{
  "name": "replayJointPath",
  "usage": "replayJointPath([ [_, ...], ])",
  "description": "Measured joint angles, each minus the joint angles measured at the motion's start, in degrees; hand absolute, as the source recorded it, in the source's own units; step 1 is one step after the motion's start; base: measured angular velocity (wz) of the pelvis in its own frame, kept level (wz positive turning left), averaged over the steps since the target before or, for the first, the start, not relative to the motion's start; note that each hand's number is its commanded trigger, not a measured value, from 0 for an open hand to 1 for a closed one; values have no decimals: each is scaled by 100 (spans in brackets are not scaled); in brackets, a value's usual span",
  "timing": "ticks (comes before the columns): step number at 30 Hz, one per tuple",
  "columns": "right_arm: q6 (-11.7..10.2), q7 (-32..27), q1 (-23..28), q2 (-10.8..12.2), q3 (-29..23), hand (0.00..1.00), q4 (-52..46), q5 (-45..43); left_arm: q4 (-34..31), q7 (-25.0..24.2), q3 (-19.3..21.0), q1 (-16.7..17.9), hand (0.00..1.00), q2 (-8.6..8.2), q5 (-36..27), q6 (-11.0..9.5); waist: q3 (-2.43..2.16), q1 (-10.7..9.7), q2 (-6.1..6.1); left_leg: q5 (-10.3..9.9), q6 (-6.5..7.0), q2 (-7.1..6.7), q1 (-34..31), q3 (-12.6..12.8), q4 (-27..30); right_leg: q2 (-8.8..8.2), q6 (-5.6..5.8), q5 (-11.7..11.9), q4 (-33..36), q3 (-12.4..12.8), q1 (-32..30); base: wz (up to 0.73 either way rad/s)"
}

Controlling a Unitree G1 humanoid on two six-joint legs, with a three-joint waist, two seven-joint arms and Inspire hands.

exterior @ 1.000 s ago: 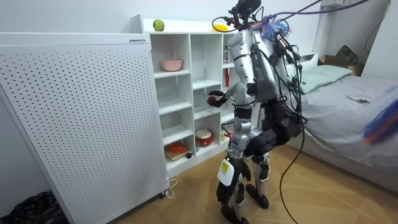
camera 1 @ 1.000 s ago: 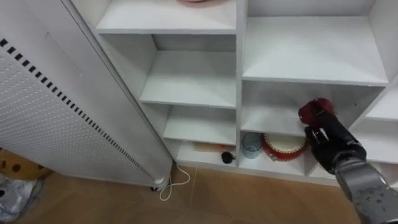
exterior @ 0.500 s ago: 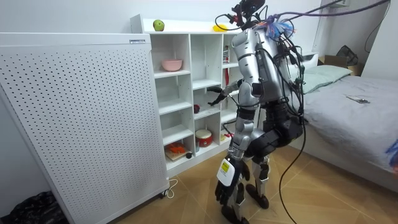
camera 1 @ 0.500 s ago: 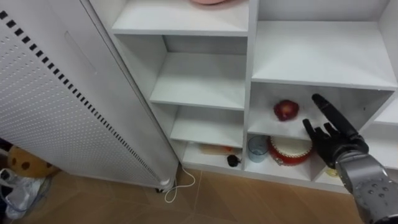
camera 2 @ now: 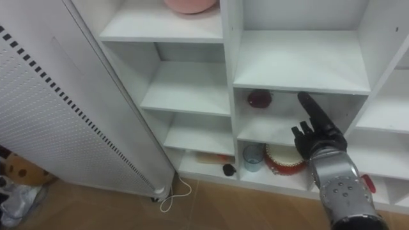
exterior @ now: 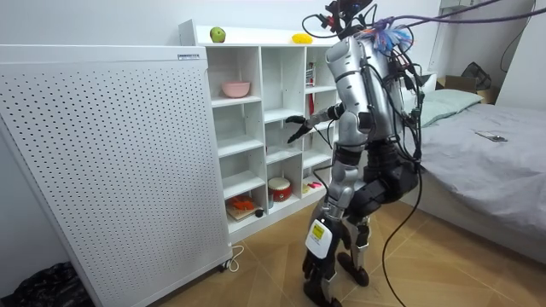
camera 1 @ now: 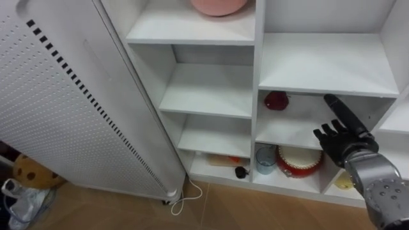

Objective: Arrange fruit in the closet

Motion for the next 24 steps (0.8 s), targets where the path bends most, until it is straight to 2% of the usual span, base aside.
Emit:
replayJointPath([
  [8,2,30,8,-4,0,0,71,-13,-126,-48,-10,5,0,0,6,33,3,-18,12,-3,-4,-7,38,7,-31,0,0,-3,-10,16,15,0],
  [11,2,370,101,-37,5,0,440,-19,-127,-101,-29,6,0,-1,5,32,23,-7,45,-7,-11,-3,273,7,-83,12,22,-47,-44,39,242,0],
  [17,52,1152,765,-72,8,0,1588,-102,160,-211,22,-28,0,75,7,-5,46,-21,53,6,-63,6,1002,-15,-595,53,20,-22,-537,-120,991,0],
  [20,84,1493,1217,-118,21,0,2280,-453,343,-279,168,-46,0,140,9,-127,80,-36,1,44,-97,17,1295,-55,-846,122,32,4,-813,-159,1301,1],
  [24,97,1864,1933,-126,83,0,2601,-947,733,-413,528,-208,0,187,20,-260,103,-214,-17,79,-118,28,1610,-102,-1145,209,75,50,-1165,-180,1662,3],
])
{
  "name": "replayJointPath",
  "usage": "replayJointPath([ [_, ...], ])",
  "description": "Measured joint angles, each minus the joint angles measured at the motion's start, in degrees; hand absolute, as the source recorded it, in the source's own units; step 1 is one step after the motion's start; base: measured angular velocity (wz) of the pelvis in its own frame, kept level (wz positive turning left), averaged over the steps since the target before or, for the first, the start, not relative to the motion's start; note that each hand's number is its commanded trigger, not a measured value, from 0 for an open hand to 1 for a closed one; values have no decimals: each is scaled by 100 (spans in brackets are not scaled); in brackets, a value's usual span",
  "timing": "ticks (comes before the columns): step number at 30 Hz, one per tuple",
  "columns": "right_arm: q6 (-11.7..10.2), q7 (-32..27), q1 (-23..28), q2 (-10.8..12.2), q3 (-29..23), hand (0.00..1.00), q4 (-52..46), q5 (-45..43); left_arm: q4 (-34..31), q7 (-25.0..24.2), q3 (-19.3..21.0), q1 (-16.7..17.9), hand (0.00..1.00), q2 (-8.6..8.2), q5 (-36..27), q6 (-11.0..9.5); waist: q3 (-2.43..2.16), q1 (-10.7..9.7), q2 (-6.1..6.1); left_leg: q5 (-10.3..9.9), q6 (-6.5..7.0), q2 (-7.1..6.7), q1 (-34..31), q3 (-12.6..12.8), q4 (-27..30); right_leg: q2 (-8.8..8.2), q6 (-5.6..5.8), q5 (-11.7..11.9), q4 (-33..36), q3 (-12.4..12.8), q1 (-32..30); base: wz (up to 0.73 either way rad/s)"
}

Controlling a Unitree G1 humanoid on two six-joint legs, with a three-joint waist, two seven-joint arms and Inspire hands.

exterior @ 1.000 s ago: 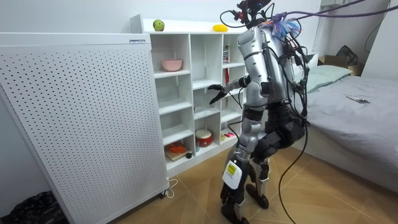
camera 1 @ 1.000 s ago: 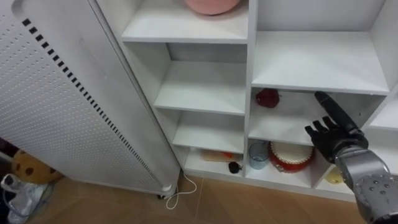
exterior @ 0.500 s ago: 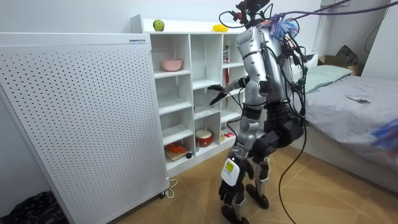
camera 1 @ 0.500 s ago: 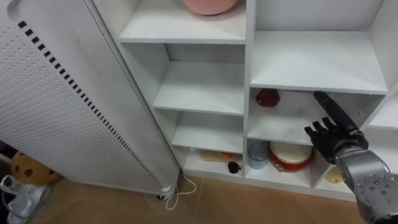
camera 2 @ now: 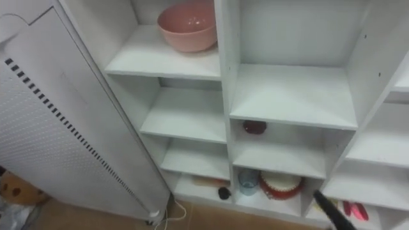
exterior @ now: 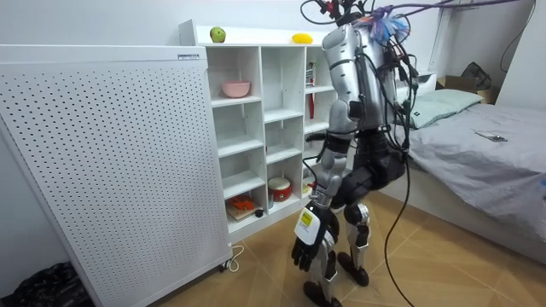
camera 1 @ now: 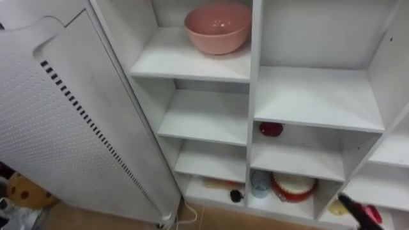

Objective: Arrange fruit in the closet

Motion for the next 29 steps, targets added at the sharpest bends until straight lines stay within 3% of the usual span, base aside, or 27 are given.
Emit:
replayJointPath([
  [5,3,227,642,64,328,0,210,-899,157,-10,268,-23,0,59,125,-234,22,-252,-59,23,-12,-45,775,-6,-512,7,72,-44,-400,-64,726,0],
  [8,-17,356,1110,184,494,0,195,-1668,158,-1,482,-25,0,89,279,-382,7,-451,-121,34,-31,-38,1175,-69,-766,59,99,-40,-761,-235,1235,18],
  [10,14,470,1518,300,510,0,207,-1965,147,13,623,100,0,119,385,-495,-74,-581,-248,49,-46,-30,1583,-59,-1042,123,142,-14,-1094,-304,1679,12],
  [11,23,512,1608,324,504,0,212,-2019,129,19,689,134,0,118,384,-515,-87,-601,-274,49,-46,-27,1692,-61,-1094,145,159,-2,-1184,-309,1810,0],
  [13,44,660,1997,432,501,0,230,-2072,100,66,915,305,0,119,437,-535,-208,-643,-415,49,-47,-22,2076,-58,-1260,205,211,48,-1533,-330,2284,0],
  [16,112,831,2441,562,437,0,198,-2525,-77,112,1202,463,0,115,674,-559,-259,-749,-505,48,-48,-25,2580,-43,-1443,252,276,126,-1890,-389,2890,7],
  [19,98,920,2780,777,372,0,43,-2904,-76,199,1588,469,0,13,757,-615,-254,-776,-490,47,-49,-35,3088,-36,-1786,292,306,144,-2121,-370,3343,-5],
  [22,102,1065,2998,950,383,0,45,-3203,-76,268,1592,472,0,-67,755,-725,-236,-838,-441,46,-49,-41,3371,-36,-1908,308,322,153,-2207,-372,3592,-1],
  [27,105,1258,3156,1093,386,0,48,-3784,-73,271,1589,592,0,-78,761,-739,-224,-928,-379,33,-64,-8,3628,28,-2061,361,324,152,-2213,-248,3767,-11],
  [29,105,1275,3235,1134,386,0,47,-3893,-62,270,1681,631,0,-127,760,-741,-237,-923,-374,29,-69,1,3707,37,-2092,373,324,152,-2202,-213,3804,-9],
])
